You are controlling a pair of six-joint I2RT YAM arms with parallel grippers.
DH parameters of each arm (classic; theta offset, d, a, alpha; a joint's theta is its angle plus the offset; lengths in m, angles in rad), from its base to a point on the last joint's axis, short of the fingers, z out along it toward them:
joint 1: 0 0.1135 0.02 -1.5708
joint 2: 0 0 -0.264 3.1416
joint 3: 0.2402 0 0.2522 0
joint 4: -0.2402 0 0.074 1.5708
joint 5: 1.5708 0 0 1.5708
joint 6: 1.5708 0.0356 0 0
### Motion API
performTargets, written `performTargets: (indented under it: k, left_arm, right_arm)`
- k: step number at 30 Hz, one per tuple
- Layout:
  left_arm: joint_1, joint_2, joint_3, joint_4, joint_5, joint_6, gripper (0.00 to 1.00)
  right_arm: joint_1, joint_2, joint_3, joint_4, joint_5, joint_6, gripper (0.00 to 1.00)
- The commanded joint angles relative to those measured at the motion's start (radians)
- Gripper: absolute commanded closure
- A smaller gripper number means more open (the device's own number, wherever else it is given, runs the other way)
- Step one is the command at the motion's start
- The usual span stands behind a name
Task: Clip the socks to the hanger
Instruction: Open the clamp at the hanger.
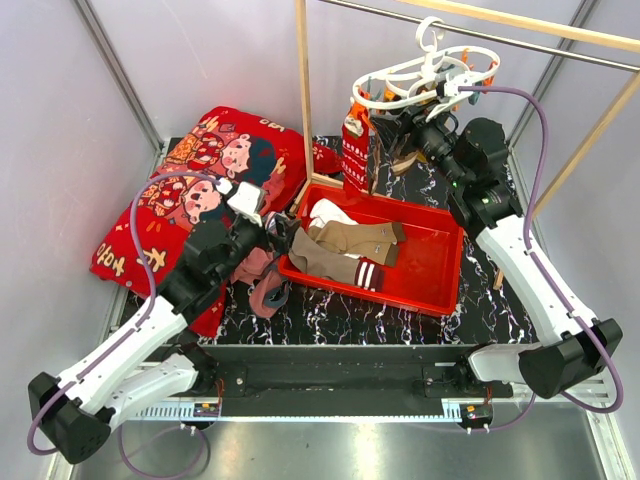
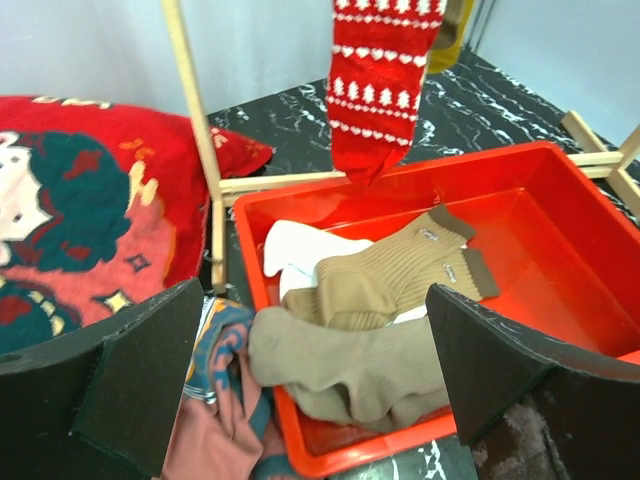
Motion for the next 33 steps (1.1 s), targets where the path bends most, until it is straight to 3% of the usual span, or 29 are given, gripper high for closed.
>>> performTargets:
  k: [1,11,19,25,33]
  left_arm:
    - [-0.027,0.031,0.073,0.101,0.011,0.013,0.01]
    - [-0.062,0.089,0.104,0.188,0.017,0.039,0.01]
    - [-0.09,0.11,0.104,0.277,0.028,0.053,0.01]
    - [-0.094,0.181,0.092,0.505,0.106,0.076,0.01]
    - [-0.094,0.414,0.174,0.825,0.218,0.041,0.01]
  right_arm:
    - [0.001,-0.021,-0.001,0.089,0.008,0.017,0.42]
    - [0.003,-0.02,-0.053,0.164,0.085,0.059,0.51]
    - [0.001,-0.027,-0.079,0.189,0.06,0.1,0.5]
    - [0.001,-0.053,-0.086,0.164,0.073,0.108,0.49]
    - [0.001,-0.076,-0.081,0.103,0.033,0.082,0.48]
